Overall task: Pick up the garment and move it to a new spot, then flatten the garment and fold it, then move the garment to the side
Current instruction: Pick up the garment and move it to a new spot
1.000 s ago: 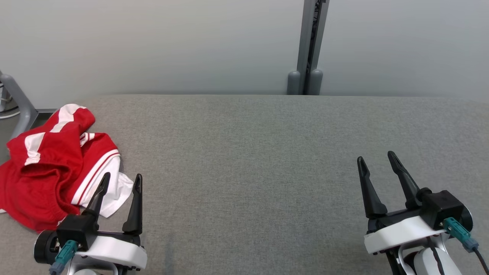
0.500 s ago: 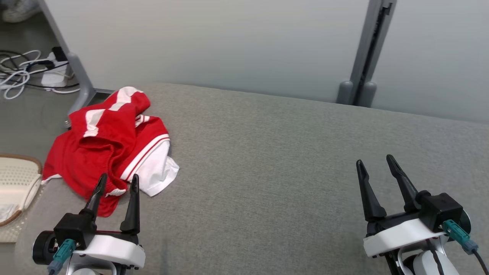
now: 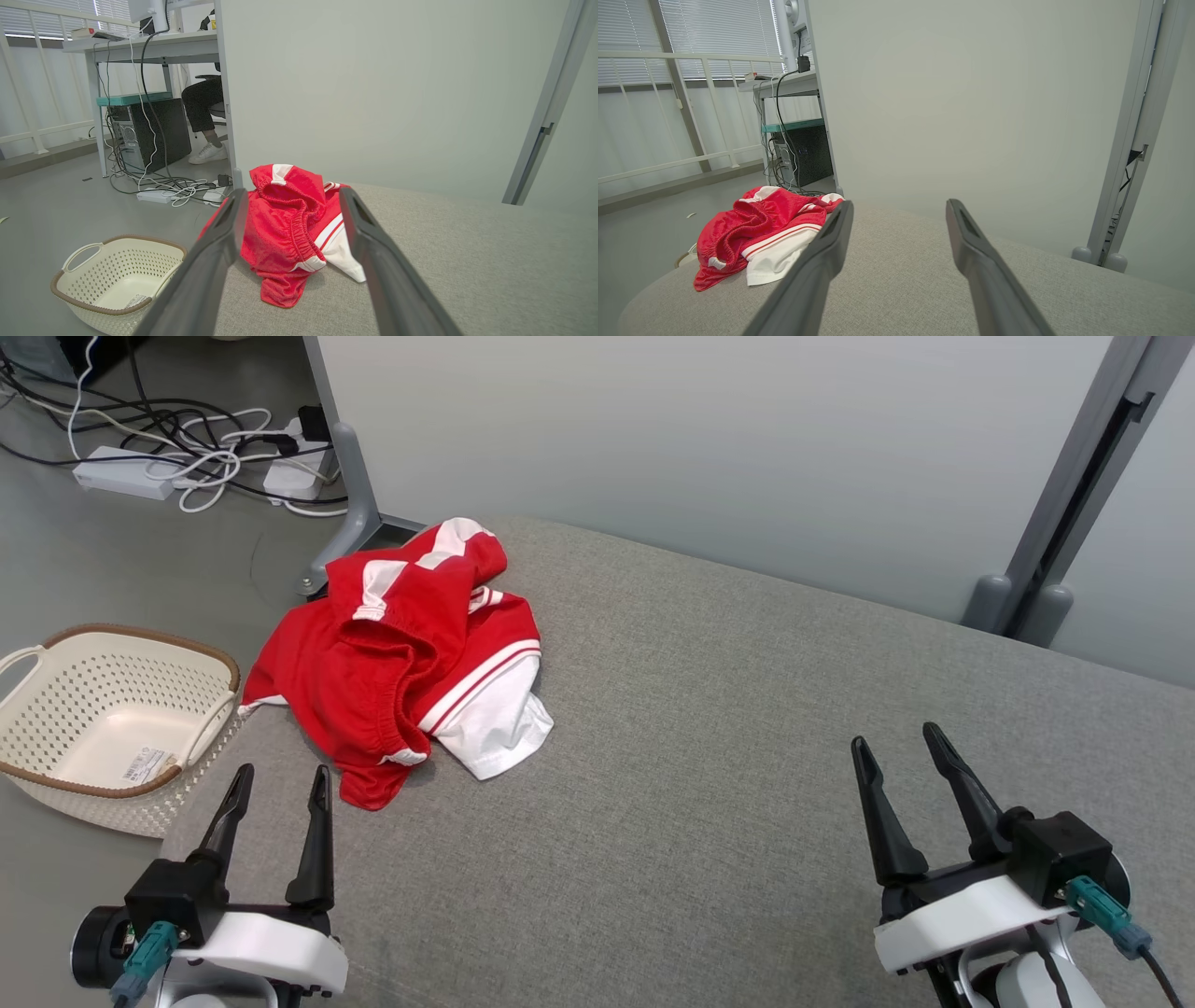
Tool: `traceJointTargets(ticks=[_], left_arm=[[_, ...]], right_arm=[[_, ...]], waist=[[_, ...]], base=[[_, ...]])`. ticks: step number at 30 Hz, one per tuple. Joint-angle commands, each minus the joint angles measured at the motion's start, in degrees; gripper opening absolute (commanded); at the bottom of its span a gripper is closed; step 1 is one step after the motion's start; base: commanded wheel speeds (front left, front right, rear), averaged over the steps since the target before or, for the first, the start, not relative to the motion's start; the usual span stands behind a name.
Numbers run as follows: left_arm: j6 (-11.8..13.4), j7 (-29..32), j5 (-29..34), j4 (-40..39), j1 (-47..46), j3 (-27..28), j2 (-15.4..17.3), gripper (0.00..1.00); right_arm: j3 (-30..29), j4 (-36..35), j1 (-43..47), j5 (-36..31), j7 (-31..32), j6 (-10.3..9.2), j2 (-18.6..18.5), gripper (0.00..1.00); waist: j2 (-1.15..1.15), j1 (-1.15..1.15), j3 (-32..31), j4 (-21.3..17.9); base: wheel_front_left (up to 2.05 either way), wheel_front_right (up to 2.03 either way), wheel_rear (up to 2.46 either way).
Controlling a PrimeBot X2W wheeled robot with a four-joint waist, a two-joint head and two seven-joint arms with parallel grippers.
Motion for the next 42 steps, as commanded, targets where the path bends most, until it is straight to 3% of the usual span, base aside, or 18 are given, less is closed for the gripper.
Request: traceJointTargets(ticks=[1,7,13,20,23,27,33,42], left_arm=[[0.0,0.0,-0.3,0.0,0.0,0.0,0.4,1.00],[0.0,0.0,-3.6,1.4,-1.2,-1.0,0.3,1.00],[0.0,1.4,-8.3,2.7,-5.9,-3.0,4.2,1.00],[-0.1,14.8,-16.7,4.7,-16.2,-3.2,11.2,1.00],[-0.1,23.8,-21.1,10.0,-23.1,-2.3,14.6,1.00],[-0.1,29.7,-24.4,16.6,-29.1,-2.4,18.0,1.00],[-0.1,34.7,-29.8,24.3,-34.9,-3.9,23.9,1.00],[-0.1,37.3,-36.3,34.6,-39.0,-6.1,29.9,1.00]], right_arm=[[0.1,0.1,-0.3,0.4,-0.1,0.08,-0.5,1.00],[0.5,0.3,-0.5,0.5,-0.1,0.08,-0.4,1.00],[1.1,0.0,-0.9,0.8,-0.1,0.08,-0.5,1.00],[1.2,-0.6,-2.4,0.9,-0.1,0.06,-0.5,1.00],[1.9,-2.4,-4.4,0.4,-0.1,0.06,-0.5,1.00],[2.9,-3.8,-6.4,-0.9,-0.1,0.05,-0.5,1.00],[5.1,-5.1,-9.7,-2.8,-0.1,0.05,-0.5,1.00],[5.8,-6.3,-12.1,-3.6,-0.1,0.05,-0.4,1.00]], waist=[[0.00,0.00,0.0,0.3],[0.00,0.00,0.0,-0.1],[0.00,0.00,0.5,-1.8],[0.00,0.00,3.6,-4.6],[0.00,0.00,5.7,-6.9],[0.00,0.00,7.9,-9.9],[0.00,0.00,12.4,-15.2],[0.00,0.00,16.7,-20.8]], base=[[0.00,0.00,0.00],[0.00,0.00,0.00],[0.00,0.00,0.00],[0.00,0.00,0.00],[0.00,0.00,0.00],[0.00,0.00,0.00],[0.00,0.00,0.00],[0.00,0.00,0.00]])
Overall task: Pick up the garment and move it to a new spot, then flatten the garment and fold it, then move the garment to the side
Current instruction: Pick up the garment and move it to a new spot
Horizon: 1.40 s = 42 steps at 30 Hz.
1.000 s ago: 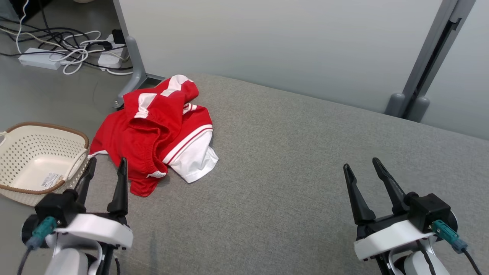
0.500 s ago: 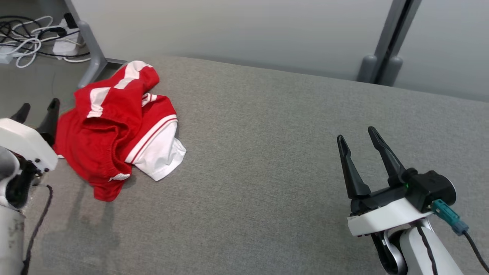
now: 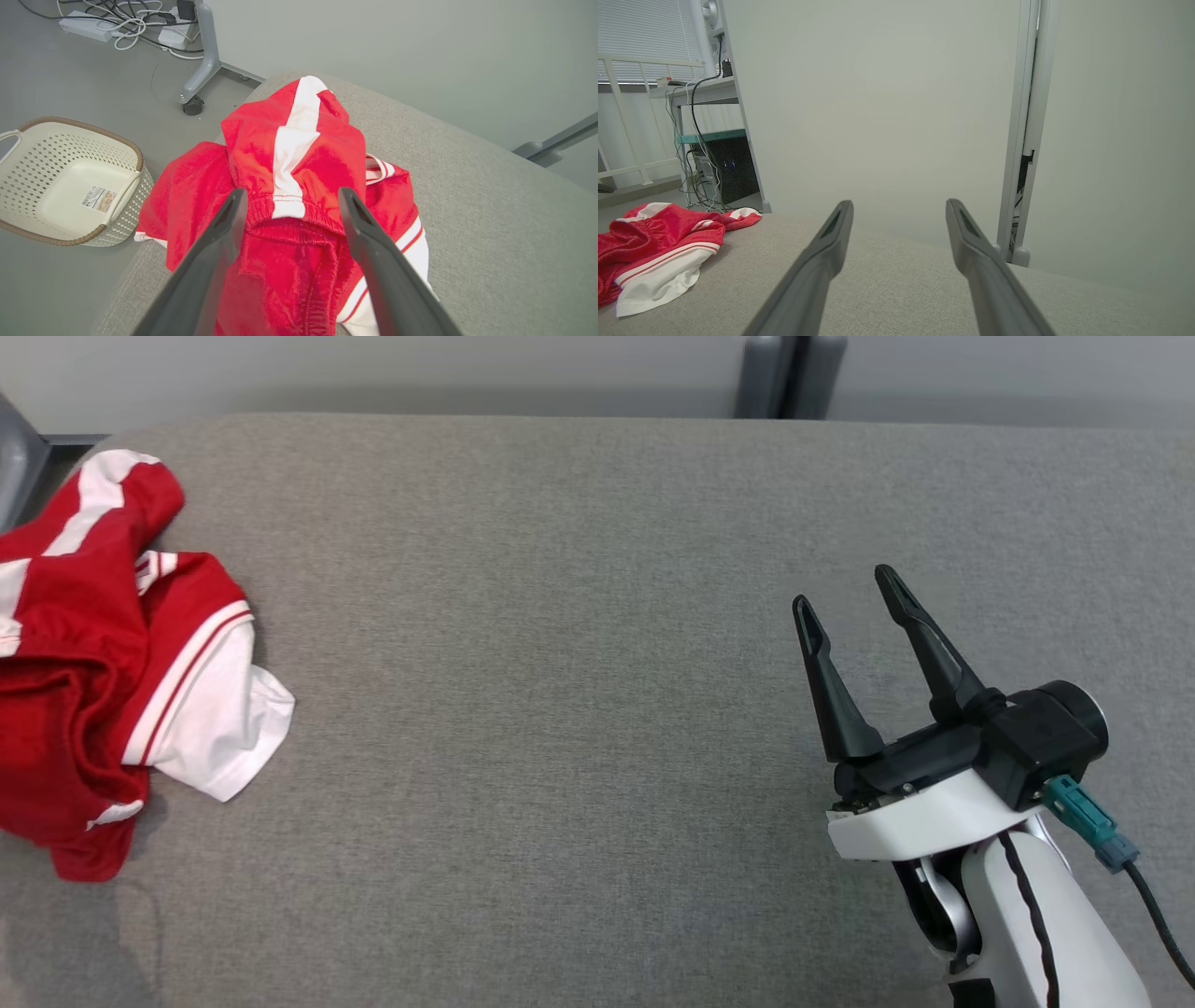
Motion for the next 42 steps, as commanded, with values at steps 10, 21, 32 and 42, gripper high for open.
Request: traceJointTargets(ticks=[10,21,32,42], left_arm=[[0.0,2.4,-2.6,11.0,-3.6,-3.2,4.2,1.00],[0.0,1.7,-6.1,11.4,-4.0,-7.3,5.3,0.00],[0.0,-1.1,-7.9,7.4,-4.4,-14.7,7.9,0.00],[0.0,-0.9,-10.9,4.9,-4.1,-21.0,10.7,0.00]], right_arm=[[0.5,-0.4,-0.7,0.6,0.0,0.01,-0.4,1.00],[0.0,-0.4,0.1,0.1,0.0,0.01,-0.4,1.00],[0.6,1.0,1.1,2.5,0.0,0.01,-0.4,1.00],[-0.1,1.9,2.7,4.4,0.0,0.01,-0.4,1.00]], waist=[[0.00,0.00,3.2,-6.1],[0.00,0.00,3.8,-6.5],[0.00,0.00,-0.3,-5.3],[0.00,0.00,-4.2,-5.8]], base=[[0.00,0.00,0.00],[0.00,0.00,0.00],[0.00,0.00,0.00],[0.00,0.00,0.00]])
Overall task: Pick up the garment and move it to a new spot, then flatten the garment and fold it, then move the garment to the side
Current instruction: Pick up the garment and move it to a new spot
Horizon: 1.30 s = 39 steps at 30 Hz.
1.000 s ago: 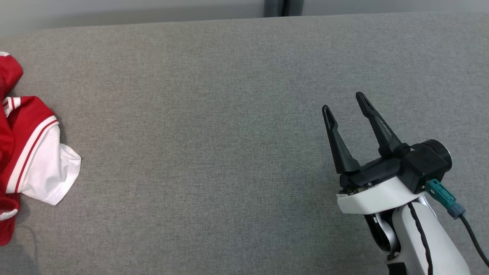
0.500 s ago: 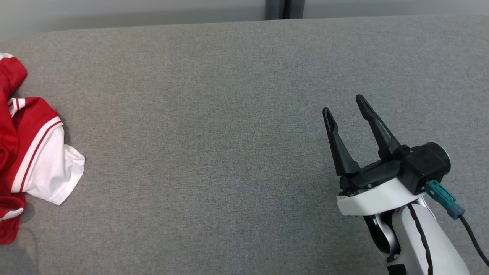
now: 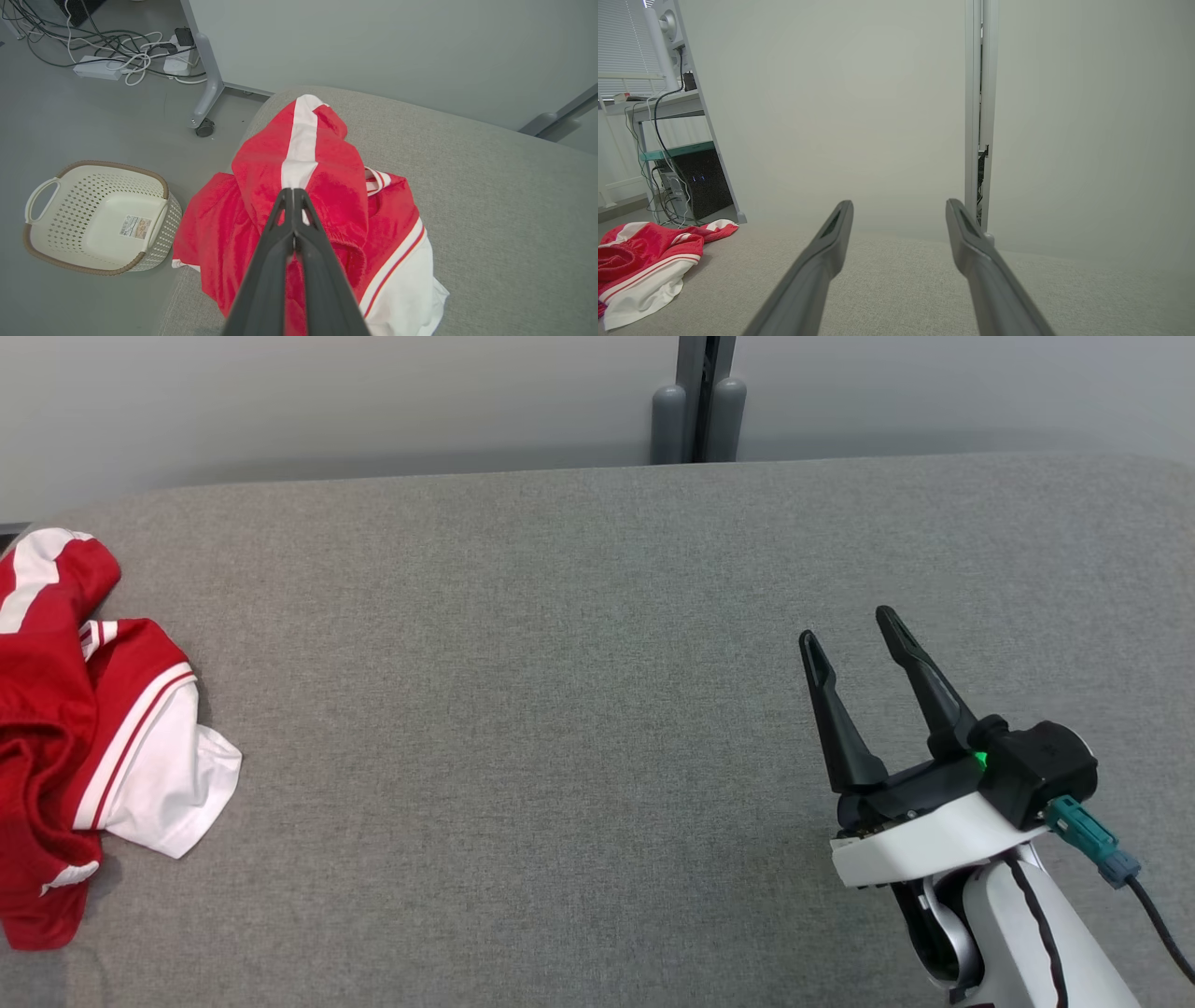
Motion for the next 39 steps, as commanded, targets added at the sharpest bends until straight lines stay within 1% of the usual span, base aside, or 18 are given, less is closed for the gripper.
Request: traceJointTargets(ticks=[1,4,5,6,8,9,10,13,16,23,26,29,30,32,35,37,38,39], left_arm=[[0.0,-0.4,-0.6,-0.2,0.3,-0.4,0.5,0.00],[0.0,-1.1,-2.2,-0.1,0.9,-1.4,1.0,0.00],[0.0,-1.4,-2.6,-0.1,1.1,-1.8,1.1,0.08],[0.0,-1.6,-2.8,-0.1,1.4,-2.2,1.2,0.22],[0.0,-2.4,-3.4,-0.8,1.5,-3.1,1.2,0.36],[0.0,-3.0,-3.7,-1.3,1.6,-3.5,1.0,0.60],[0.0,-3.7,-4.3,-1.8,1.7,-3.7,0.8,1.00],[0.0,-5.3,-5.6,-3.2,2.9,-4.9,0.6,1.00],[0.0,-9.0,-6.0,-5.8,3.4,-6.2,0.3,1.00],[0.1,-22.9,-4.9,-10.4,8.1,-6.9,-3.0,1.00],[1.3,-29.3,-3.5,-13.2,11.1,-7.3,-5.1,1.00],[2.8,-34.9,-0.8,-17.0,14.3,-7.3,-4.9,1.00],[4.6,-36.3,0.5,-20.4,16.8,-6.2,-5.7,1.00],[6.6,-36.7,2.2,-24.6,19.8,-4.1,-6.2,1.00],[9.6,-36.8,6.2,-33.5,26.4,2.0,-8.3,1.00],[10.8,-36.8,9.1,-39.2,31.8,5.9,-10.8,1.00],[10.8,-36.8,9.1,-39.2,31.8,5.9,-10.8,1.00],[11.1,-36.8,10.5,-41.5,34.3,7.9,-12.0,1.00]], right_arm=[[-0.5,0.1,0.5,0.4,0.0,0.01,-0.4,1.00],[-1.0,0.2,1.5,0.6,0.0,0.01,-0.4,1.00],[-1.2,0.2,1.7,0.6,0.0,0.01,-0.4,1.00],[-1.3,0.1,1.8,0.6,0.0,0.01,-0.4,1.00],[-1.6,-0.1,2.2,0.6,0.0,0.01,-0.4,1.00],[-1.8,-0.1,2.3,0.6,0.0,0.01,-0.4,1.00],[-1.8,-0.1,2.4,0.6,0.0,0.01,-0.4,1.00],[-2.0,0.2,2.7,0.6,0.0,0.01,-0.4,1.00],[-2.2,0.2,3.3,0.6,0.0,0.01,-0.4,1.00],[-3.0,0.3,4.8,1.1,0.0,0.01,-0.4,1.00],[-3.4,0.4,5.3,0.9,0.0,0.01,-0.4,1.00],[-3.5,0.4,5.9,1.0,0.0,0.01,-0.4,1.00],[-3.6,0.4,6.1,0.9,0.0,0.01,-0.4,1.00],[-3.8,0.4,6.5,0.7,0.0,0.01,-0.4,1.00],[-4.1,0.3,7.2,0.8,0.0,0.01,-0.4,1.00],[-4.4,0.2,7.5,1.0,0.0,0.01,-0.4,1.00],[-4.4,0.2,7.5,1.0,0.0,0.01,-0.4,1.00],[-4.5,0.2,7.8,1.2,0.0,0.01,-0.4,1.00]], waist=[[0.00,0.00,-0.6,-0.3],[0.00,0.00,-1.4,-0.5],[0.00,0.00,-1.5,-0.5],[0.00,0.00,-1.7,-0.6],[0.00,0.00,-1.9,-0.6],[0.00,0.00,-2.0,-0.5],[0.00,0.00,-2.2,-0.6],[0.00,0.00,-2.7,-0.6],[0.00,0.00,-3.5,-0.7],[0.00,0.00,-5.9,-2.0],[0.00,0.00,-6.8,-2.7],[0.00,0.00,-7.4,-3.7],[0.00,0.00,-7.7,-4.3],[0.00,0.00,-8.0,-4.9],[0.00,0.00,-8.2,-5.5],[0.00,0.00,-8.4,-5.9],[0.00,0.00,-8.4,-5.9],[0.00,0.00,-8.5,-6.0]], base=[[0.00,0.00,0.00],[0.00,0.00,0.00],[0.00,0.00,0.00],[0.00,0.00,0.00],[0.00,0.00,0.00],[0.00,0.00,0.00],[0.00,0.00,0.00],[0.00,0.00,0.00],[0.00,0.00,0.00],[0.00,0.00,0.00],[0.00,0.00,0.00],[0.00,0.00,0.00],[0.00,0.00,0.00],[0.00,0.00,0.00],[0.00,0.00,0.00],[0.00,0.00,0.00],[0.00,0.00,0.00],[0.00,0.00,0.00]])
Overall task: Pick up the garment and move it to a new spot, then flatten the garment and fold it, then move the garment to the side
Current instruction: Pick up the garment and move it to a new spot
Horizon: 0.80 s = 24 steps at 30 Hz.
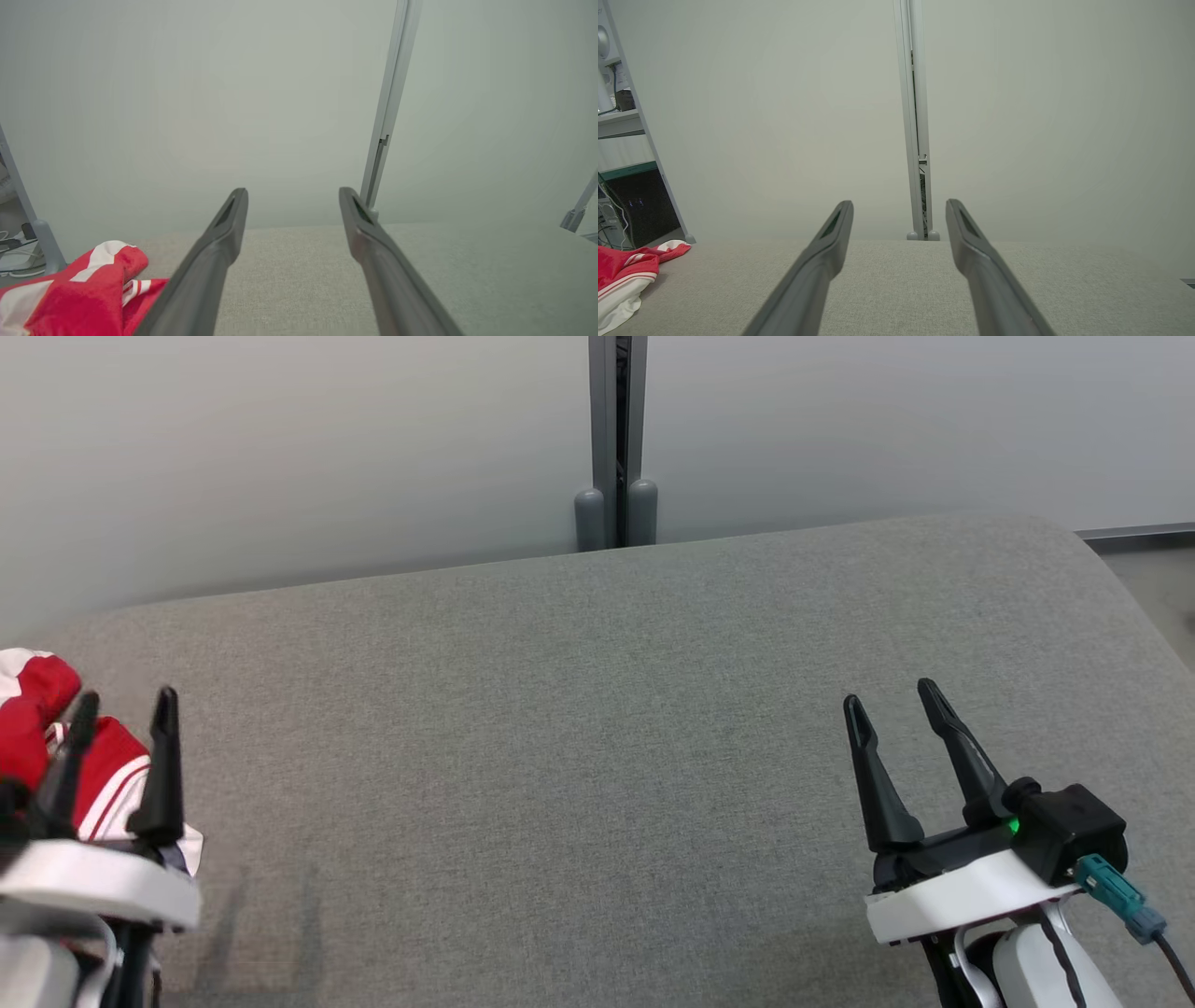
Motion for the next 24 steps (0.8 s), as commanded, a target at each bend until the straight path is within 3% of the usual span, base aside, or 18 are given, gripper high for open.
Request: traceJointTargets(ticks=[1,6,11,18,24], left_arm=[[0.3,-0.1,0.7,-0.7,1.3,0.7,-0.4,1.00],[-0.3,-0.1,7.9,-7.4,10.1,5.6,-7.8,1.00],[-2.6,-0.1,14.7,-10.3,14.5,9.7,-14.2,1.00],[-6.6,-0.1,21.0,-9.5,15.9,14.2,-19.8,1.00],[-8.9,-0.1,23.8,-8.3,15.4,16.4,-22.5,1.00]], right_arm=[[-0.1,0.0,0.7,0.4,0.0,0.01,-0.4,1.00],[-1.2,-0.2,2.0,0.3,0.0,0.01,-0.4,1.00],[-1.9,-0.6,2.9,0.1,0.0,0.01,-0.4,1.00],[-2.7,-0.8,2.9,0.1,0.0,0.01,-0.4,1.00],[-3.0,-0.6,2.5,0.2,0.0,0.01,-0.4,1.00]], waist=[[0.00,0.00,-0.1,-0.1],[0.00,0.00,-0.7,0.1],[0.00,0.00,-0.8,0.5],[0.00,0.00,-0.8,1.2],[0.00,0.00,-0.9,1.6]], base=[[0.00,0.00,0.00],[0.00,0.00,0.00],[0.00,0.00,0.00],[0.00,0.00,0.00],[0.00,0.00,0.00]])
